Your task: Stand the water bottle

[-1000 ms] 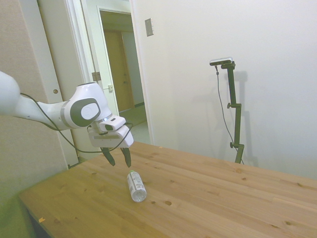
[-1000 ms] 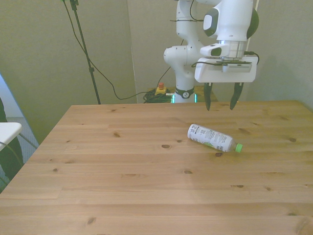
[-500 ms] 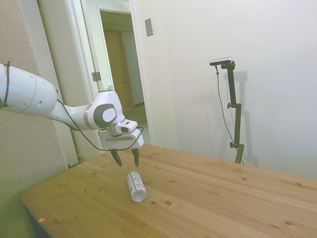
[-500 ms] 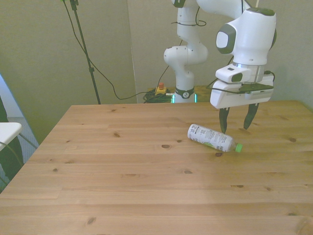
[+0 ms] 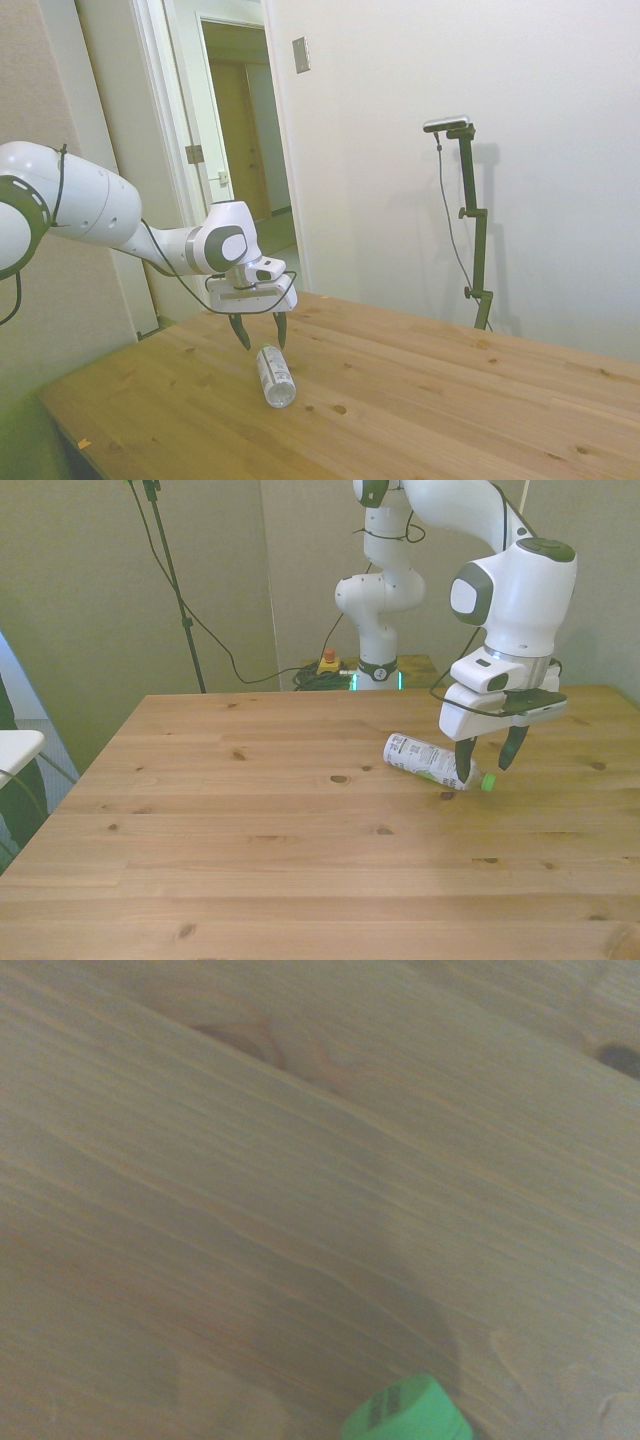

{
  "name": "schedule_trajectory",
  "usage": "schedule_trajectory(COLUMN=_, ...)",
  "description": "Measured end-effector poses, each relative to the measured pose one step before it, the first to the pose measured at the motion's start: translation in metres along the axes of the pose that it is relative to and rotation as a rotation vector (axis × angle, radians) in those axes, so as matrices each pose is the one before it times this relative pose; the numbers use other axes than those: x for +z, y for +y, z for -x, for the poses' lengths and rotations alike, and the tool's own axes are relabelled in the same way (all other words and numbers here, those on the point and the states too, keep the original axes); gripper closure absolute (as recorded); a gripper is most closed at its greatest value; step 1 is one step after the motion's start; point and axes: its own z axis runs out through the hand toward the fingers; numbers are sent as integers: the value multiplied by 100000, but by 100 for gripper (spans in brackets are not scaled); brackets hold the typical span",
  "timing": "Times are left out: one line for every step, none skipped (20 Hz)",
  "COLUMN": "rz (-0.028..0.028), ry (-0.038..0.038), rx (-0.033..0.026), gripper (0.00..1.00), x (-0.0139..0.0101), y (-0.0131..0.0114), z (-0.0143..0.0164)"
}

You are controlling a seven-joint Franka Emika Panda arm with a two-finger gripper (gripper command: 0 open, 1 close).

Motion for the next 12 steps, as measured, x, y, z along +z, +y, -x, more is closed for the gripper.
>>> schedule_trajectory(rz=365, ry=-332, rx=-769, gripper=0, x=38, y=-133, z=-22)
schedule_trajectory(rz=290, ry=-181, rx=-772, gripper=0, x=76, y=-79, z=-35)
schedule_trajectory(rz=386, ry=-83, rx=-938, gripper=0, x=164, y=-45, z=-32)
schedule_trajectory(rz=562, ry=23, rx=-1033, gripper=0, x=198, y=-66, z=-8)
schedule_trajectory(rz=776, ry=146, rx=-881, gripper=0, x=218, y=-60, z=-15)
schedule_trajectory(rz=705, ry=71, rx=-760, gripper=0, x=238, y=-80, z=-20)
schedule_trajectory(rz=617, ry=33, rx=-575, gripper=0, x=230, y=-79, z=-20)
schedule_trajectory(rz=371, ry=-103, rx=-242, gripper=0, x=227, y=-44, z=-54)
schedule_trajectory(rz=282, ry=-57, rx=-28, gripper=100, x=217, y=6, z=-122)
schedule_trajectory(rz=184, ry=-94, rx=128, gripper=100, x=190, y=49, z=-130)
schedule_trajectory(rz=117, ry=-47, rx=242, gripper=100, x=191, y=78, z=-174)
schedule_trajectory(rz=47, ry=134, rx=183, gripper=100, x=180, y=60, z=-164)
